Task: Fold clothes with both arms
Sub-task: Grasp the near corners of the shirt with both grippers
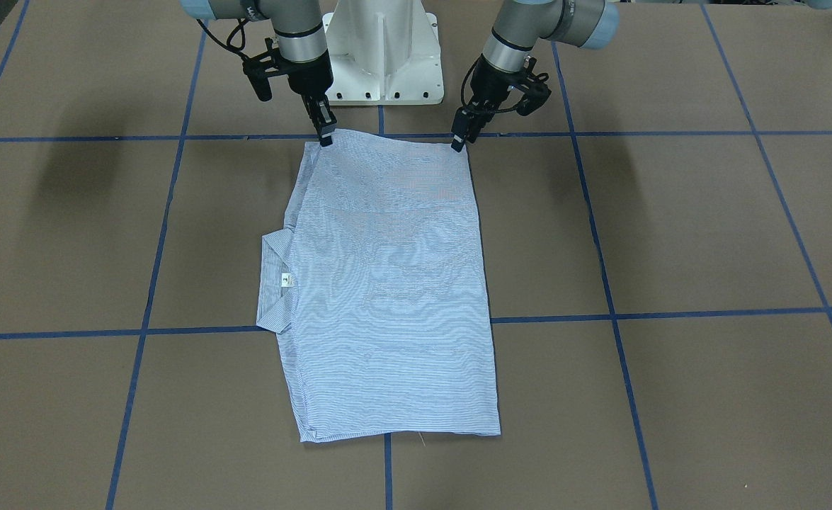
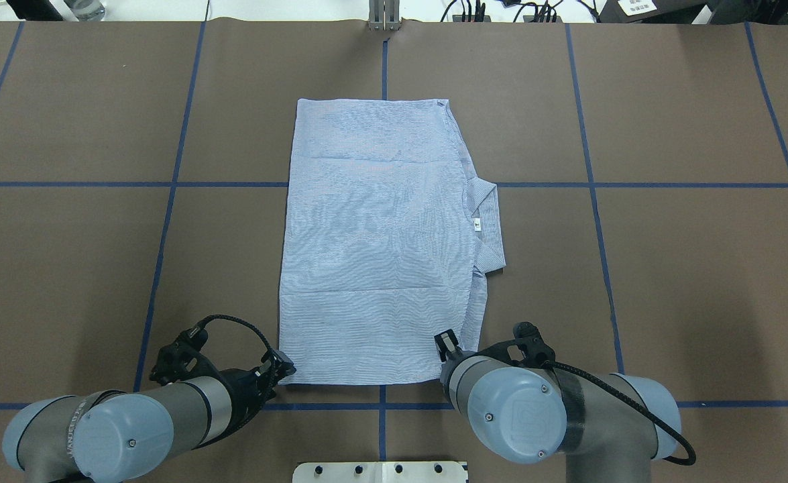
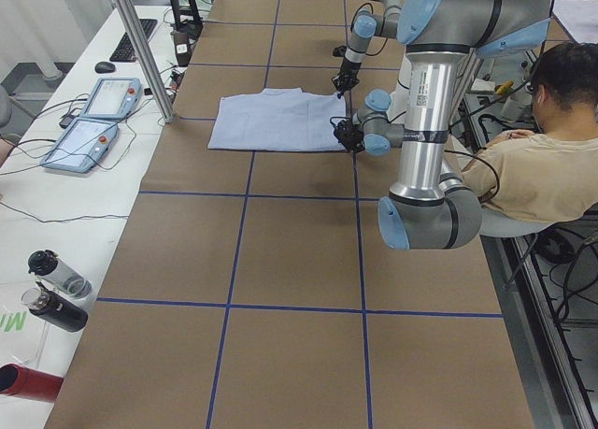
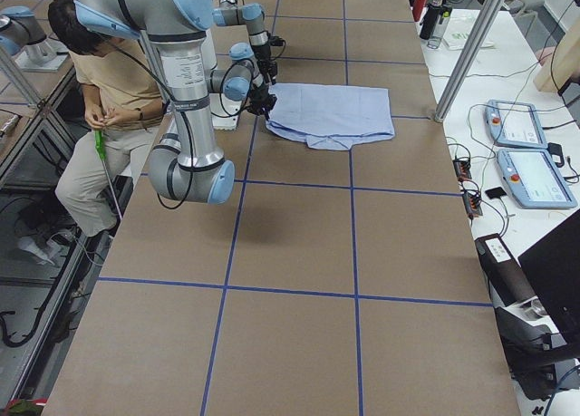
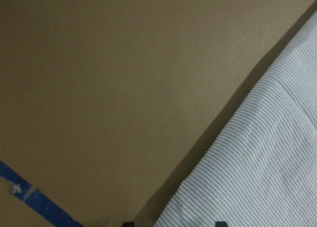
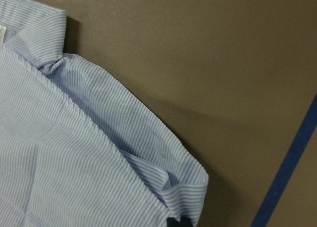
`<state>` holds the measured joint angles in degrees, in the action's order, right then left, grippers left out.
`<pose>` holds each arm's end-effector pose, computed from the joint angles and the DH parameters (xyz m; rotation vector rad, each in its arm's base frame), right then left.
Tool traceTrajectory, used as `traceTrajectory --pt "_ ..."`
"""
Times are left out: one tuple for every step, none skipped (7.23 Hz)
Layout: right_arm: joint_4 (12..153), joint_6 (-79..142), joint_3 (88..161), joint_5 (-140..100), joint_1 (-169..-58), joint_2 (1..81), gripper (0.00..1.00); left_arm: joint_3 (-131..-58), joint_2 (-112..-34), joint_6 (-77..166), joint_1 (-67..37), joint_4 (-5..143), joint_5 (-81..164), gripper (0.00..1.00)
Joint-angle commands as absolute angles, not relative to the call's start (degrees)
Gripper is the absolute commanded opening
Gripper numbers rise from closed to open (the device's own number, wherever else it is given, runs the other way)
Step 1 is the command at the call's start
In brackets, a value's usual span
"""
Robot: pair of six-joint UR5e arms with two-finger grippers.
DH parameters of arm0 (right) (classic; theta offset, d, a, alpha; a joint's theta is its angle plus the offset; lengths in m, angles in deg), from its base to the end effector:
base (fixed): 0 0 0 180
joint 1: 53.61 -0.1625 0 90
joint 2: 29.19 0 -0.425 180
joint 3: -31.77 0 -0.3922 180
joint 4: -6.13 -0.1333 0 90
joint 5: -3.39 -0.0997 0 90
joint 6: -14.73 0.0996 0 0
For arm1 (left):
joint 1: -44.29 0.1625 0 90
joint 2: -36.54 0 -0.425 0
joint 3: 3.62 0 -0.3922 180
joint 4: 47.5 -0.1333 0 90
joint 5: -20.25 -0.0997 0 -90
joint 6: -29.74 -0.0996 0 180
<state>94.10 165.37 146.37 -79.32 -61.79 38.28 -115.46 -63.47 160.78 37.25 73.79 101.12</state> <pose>-0.5431 -0.2255 0.2568 -0.2894 -0.8750 1.1757 0.5175 -0.2141 0.3296 -0.1911 1.1303 -0.8365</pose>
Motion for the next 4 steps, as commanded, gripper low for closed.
traceTrajectory --pt "94.11 165.37 146.37 -79.32 -61.79 38.31 0.00 -115.24 -63.66 160.96 37.18 73.70 100.76 0.39" --pt "94.11 165.37 146.37 -79.32 -61.79 38.31 0.00 -114.98 -63.83 161.05 37.26 73.79 100.06 0.27" --pt "94.11 165.37 146.37 -79.32 -61.79 38.31 0.00 -114.98 -63.92 161.05 37.26 73.70 100.06 0.18" --pt "94.20 165.37 146.37 -79.32 -61.61 38.31 0.00 -114.98 -63.92 161.13 37.26 73.70 99.97 0.00"
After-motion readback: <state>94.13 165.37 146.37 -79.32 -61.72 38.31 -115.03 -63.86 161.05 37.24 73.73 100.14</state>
